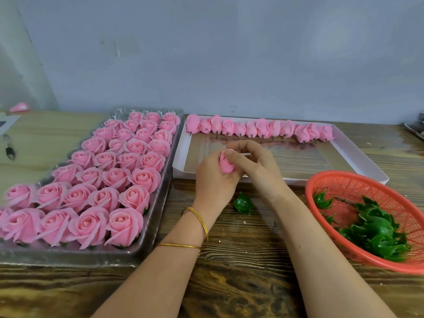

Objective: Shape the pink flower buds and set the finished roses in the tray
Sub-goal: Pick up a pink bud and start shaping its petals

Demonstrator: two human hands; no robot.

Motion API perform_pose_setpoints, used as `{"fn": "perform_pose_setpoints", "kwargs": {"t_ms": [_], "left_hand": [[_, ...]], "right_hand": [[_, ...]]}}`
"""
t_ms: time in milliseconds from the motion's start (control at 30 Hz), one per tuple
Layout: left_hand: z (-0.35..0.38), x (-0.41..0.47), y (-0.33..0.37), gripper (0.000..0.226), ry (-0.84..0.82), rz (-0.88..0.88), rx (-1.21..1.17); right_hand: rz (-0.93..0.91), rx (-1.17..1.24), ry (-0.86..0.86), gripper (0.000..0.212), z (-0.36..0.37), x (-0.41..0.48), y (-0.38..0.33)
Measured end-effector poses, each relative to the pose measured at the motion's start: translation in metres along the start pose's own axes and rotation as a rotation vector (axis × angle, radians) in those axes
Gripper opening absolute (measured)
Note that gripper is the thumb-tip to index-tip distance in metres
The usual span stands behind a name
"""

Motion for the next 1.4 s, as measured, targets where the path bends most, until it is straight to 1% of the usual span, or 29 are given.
{"fn": "perform_pose_setpoints", "kwargs": {"t_ms": [67,200,300,367,467,567,667,767,833,933,1000,1033,1100,1267,1300,1400], "left_hand": [[0.0,-0.001,0.002,0.025,0.0,0.011,-0.006],[0.0,-0.001,0.001,0.024,-0.011,0.013,-0.007],[0.001,0.0,0.0,0.004,-0.023,-0.018,-0.027],[0.001,0.0,-0.001,0.008,-0.016,-0.044,-0.061],[0.001,-0.001,0.001,0.008,0.003,-0.077,-0.129],[-0.001,0.002,-0.001,0.017,0.027,-0.125,-0.175],[-0.004,0.003,-0.002,0.011,0.069,-0.16,-0.2],[-0.003,0.001,-0.001,0.005,0.058,-0.23,-0.281],[-0.003,0.002,-0.004,0.013,0.076,-0.272,-0.304],[-0.003,0.002,-0.009,0.005,0.085,-0.346,-0.341],[0.0,0.001,-0.009,0.007,0.068,-0.386,-0.375],[0.001,0.0,-0.007,0.013,0.06,-0.393,-0.388],[0.002,0.0,-0.003,0.023,0.036,-0.371,-0.381],[0.005,0.0,0.004,0.027,-0.062,-0.314,-0.386],[0.004,0.0,0.003,0.025,-0.071,-0.312,-0.383],[0.002,0.002,-0.001,0.008,-0.073,-0.32,-0.355]], "right_hand": [[0.021,0.039,-0.021,0.033,0.0,-0.001,0.001],[0.028,0.077,-0.04,0.032,-0.001,0.0,0.001],[0.024,0.095,-0.039,0.027,0.0,0.001,0.002],[0.037,0.135,-0.046,0.026,0.0,0.002,0.002],[0.098,0.221,-0.032,0.031,-0.002,0.004,0.004],[0.116,0.262,-0.029,0.034,-0.001,0.005,0.005],[0.158,0.316,-0.009,0.033,-0.004,0.007,0.006],[0.194,0.361,-0.051,0.027,-0.006,0.01,0.007],[0.18,0.309,-0.081,0.04,-0.007,0.01,0.01],[0.092,0.19,-0.189,0.052,-0.002,0.005,0.011],[0.082,0.165,-0.253,0.058,0.004,0.001,0.012],[0.086,0.163,-0.264,0.061,0.005,0.0,0.012],[0.089,0.173,-0.261,0.065,0.007,0.0,0.012],[0.068,0.149,-0.203,0.065,0.005,0.0,0.011],[0.068,0.144,-0.194,0.065,0.004,0.001,0.011],[0.08,0.122,-0.201,0.069,0.002,0.001,0.01]]}}
Point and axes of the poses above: each hand's wrist, its own x-axis towards the middle knuckle, its own z-axis out of the palm, y = z × x, the point moved 5 cm from there along x, towards the middle knuckle, and after that the axes turned 13 degrees about y, right-handed, at the moved point
